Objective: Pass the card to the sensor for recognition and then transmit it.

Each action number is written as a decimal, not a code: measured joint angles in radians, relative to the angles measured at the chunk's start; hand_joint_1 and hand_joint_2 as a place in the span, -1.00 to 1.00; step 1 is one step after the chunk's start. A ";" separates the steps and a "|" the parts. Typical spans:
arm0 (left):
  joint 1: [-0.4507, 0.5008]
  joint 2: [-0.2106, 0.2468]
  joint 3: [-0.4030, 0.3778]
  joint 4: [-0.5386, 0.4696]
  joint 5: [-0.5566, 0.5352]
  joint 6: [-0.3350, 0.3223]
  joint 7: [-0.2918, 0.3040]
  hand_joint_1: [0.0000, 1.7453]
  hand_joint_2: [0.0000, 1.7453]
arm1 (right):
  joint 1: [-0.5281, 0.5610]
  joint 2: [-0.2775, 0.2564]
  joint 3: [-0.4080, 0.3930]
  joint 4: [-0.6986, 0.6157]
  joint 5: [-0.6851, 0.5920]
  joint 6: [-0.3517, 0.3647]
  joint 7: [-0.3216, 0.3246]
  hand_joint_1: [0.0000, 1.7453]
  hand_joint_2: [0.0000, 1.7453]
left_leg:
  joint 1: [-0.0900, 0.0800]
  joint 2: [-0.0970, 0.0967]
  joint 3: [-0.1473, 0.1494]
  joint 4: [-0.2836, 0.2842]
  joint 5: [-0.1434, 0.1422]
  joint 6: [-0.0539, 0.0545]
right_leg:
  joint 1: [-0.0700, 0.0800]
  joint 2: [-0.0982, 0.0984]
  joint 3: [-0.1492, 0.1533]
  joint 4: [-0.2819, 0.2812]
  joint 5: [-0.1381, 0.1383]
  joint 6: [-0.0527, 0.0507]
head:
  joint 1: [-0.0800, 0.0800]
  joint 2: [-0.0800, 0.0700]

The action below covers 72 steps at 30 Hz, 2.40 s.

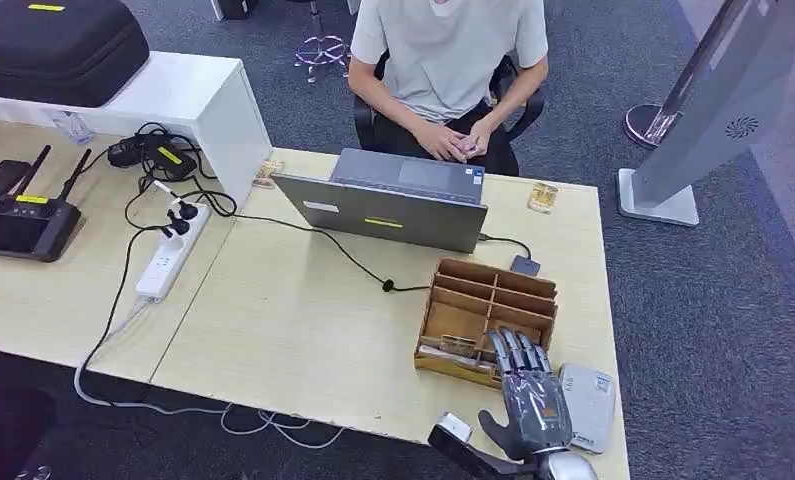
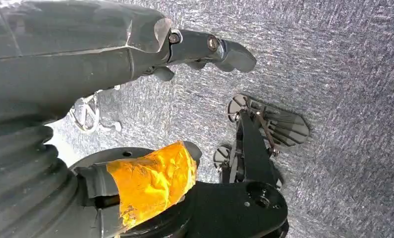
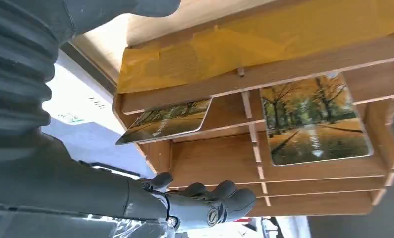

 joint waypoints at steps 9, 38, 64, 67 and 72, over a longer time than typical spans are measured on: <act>0.000 0.000 0.000 0.000 -0.015 -0.002 0.000 -1.00 1.00 | -0.025 0.027 -0.092 0.066 0.026 -0.015 0.000 -1.00 1.00 | 0.000 0.000 0.000 0.000 0.000 0.000 | 0.000 0.000 0.000 0.000 0.000 0.000 | 0.000 0.000; 0.000 -0.001 0.000 0.000 -0.035 -0.003 0.000 -1.00 1.00 | -0.015 0.075 -0.191 0.042 0.047 -0.051 -0.017 1.00 1.00 | 0.000 0.000 0.000 0.000 0.000 0.000 | 0.000 0.000 0.000 0.000 0.000 0.000 | 0.000 0.000; -0.001 0.015 0.000 0.000 -0.076 0.004 -0.038 -1.00 1.00 | -0.203 0.140 -0.317 -0.027 -0.271 0.159 -0.034 1.00 1.00 | 0.000 0.000 0.000 0.000 0.002 -0.001 | 0.000 0.001 0.000 0.000 0.001 0.000 | 0.000 0.000; -0.001 0.019 0.000 0.000 -0.089 -0.003 -0.038 -1.00 1.00 | -0.268 0.152 -0.346 -0.023 -0.339 0.197 -0.010 1.00 1.00 | 0.000 0.000 0.000 0.000 0.002 -0.001 | 0.000 0.001 0.000 0.001 0.002 0.000 | 0.000 0.000; -0.003 0.028 0.000 0.000 -0.124 -0.014 -0.039 -1.00 1.00 | -0.432 0.181 -0.393 0.039 -0.339 0.189 0.081 1.00 1.00 | 0.000 0.001 0.000 0.000 0.004 -0.001 | 0.000 0.001 -0.001 0.001 0.004 -0.001 | 0.000 0.000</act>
